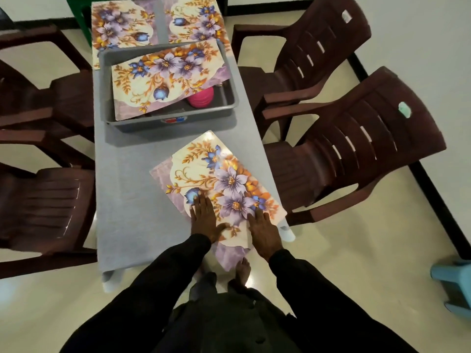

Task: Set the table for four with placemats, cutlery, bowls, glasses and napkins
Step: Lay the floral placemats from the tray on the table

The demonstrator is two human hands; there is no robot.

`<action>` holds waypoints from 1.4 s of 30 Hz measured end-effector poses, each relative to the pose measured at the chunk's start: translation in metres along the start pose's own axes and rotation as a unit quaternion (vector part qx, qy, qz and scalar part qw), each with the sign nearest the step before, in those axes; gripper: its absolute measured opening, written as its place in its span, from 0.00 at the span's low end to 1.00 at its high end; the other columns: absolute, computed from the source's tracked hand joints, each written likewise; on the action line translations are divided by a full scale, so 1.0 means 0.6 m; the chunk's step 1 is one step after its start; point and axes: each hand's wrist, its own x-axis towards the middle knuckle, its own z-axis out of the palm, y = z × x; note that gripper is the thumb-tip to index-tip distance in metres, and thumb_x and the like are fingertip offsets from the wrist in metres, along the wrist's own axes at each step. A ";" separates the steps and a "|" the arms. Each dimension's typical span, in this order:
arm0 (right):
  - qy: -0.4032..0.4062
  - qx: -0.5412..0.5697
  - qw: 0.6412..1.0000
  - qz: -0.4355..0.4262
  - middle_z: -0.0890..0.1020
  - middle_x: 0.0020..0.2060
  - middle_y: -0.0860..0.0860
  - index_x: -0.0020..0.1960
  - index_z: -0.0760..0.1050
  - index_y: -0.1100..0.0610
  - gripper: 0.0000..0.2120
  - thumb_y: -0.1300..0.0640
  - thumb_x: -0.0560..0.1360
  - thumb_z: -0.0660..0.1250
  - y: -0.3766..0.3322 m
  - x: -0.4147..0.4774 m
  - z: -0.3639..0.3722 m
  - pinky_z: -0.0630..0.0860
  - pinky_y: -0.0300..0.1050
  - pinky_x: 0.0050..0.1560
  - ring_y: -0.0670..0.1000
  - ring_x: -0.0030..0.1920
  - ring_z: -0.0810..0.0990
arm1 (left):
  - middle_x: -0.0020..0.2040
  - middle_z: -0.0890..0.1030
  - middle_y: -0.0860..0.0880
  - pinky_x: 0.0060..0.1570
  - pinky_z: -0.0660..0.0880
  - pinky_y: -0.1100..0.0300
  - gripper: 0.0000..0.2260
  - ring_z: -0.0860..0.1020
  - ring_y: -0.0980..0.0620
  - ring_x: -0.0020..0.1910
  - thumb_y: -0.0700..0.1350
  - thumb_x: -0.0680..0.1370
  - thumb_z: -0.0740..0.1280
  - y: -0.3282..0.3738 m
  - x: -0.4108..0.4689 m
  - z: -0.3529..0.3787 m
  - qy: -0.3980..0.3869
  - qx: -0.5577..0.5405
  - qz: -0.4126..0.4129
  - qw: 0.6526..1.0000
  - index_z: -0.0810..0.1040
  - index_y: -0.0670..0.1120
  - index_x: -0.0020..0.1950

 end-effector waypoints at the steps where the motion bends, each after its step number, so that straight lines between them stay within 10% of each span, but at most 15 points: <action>1: 0.009 -0.007 1.000 -0.017 0.76 0.68 0.62 0.72 0.73 0.58 0.33 0.59 0.69 0.79 0.013 -0.005 -0.005 0.83 0.52 0.49 0.64 0.67 0.77 | 0.80 0.33 0.38 0.76 0.36 0.41 0.55 0.35 0.36 0.80 0.70 0.75 0.64 0.001 0.005 -0.005 -0.002 0.009 0.015 1.000 0.35 0.36 0.80; 5: 0.036 0.007 0.991 -0.130 0.72 0.72 0.63 0.73 0.72 0.58 0.35 0.62 0.68 0.78 0.077 -0.013 0.000 0.75 0.58 0.66 0.66 0.71 0.72 | 0.81 0.35 0.39 0.78 0.39 0.39 0.55 0.37 0.38 0.81 0.71 0.73 0.63 0.001 0.045 -0.026 -0.014 0.045 0.086 0.995 0.37 0.37 0.81; 10: 0.002 -0.003 0.984 -0.177 0.58 0.81 0.58 0.80 0.63 0.52 0.37 0.44 0.75 0.73 0.125 -0.026 0.019 0.56 0.58 0.79 0.62 0.81 0.54 | 0.81 0.36 0.40 0.79 0.41 0.43 0.55 0.37 0.39 0.81 0.67 0.74 0.68 0.014 0.085 -0.048 -0.027 0.096 0.134 0.986 0.39 0.37 0.81; 17: -0.009 0.000 0.990 -0.138 0.65 0.78 0.60 0.76 0.70 0.51 0.38 0.56 0.69 0.81 0.101 -0.019 0.023 0.66 0.60 0.73 0.65 0.77 0.64 | 0.83 0.46 0.41 0.80 0.49 0.47 0.38 0.45 0.42 0.82 0.51 0.82 0.67 0.051 0.015 -0.002 0.035 0.029 0.137 0.990 0.48 0.40 0.82; 25: -0.006 0.003 0.994 -0.108 0.66 0.77 0.61 0.75 0.70 0.51 0.39 0.63 0.68 0.80 0.088 0.003 0.007 0.70 0.61 0.71 0.67 0.76 0.65 | 0.82 0.53 0.42 0.79 0.57 0.45 0.51 0.49 0.41 0.82 0.58 0.68 0.79 0.052 -0.056 0.050 0.024 0.040 0.162 0.986 0.57 0.40 0.81; 42: 0.009 0.009 0.990 -0.140 0.69 0.76 0.58 0.74 0.71 0.55 0.41 0.63 0.64 0.82 0.116 0.015 -0.024 0.69 0.56 0.72 0.62 0.76 0.67 | 0.82 0.56 0.44 0.75 0.64 0.47 0.41 0.53 0.43 0.82 0.46 0.74 0.77 0.063 -0.057 0.045 0.041 0.041 0.129 0.990 0.59 0.42 0.81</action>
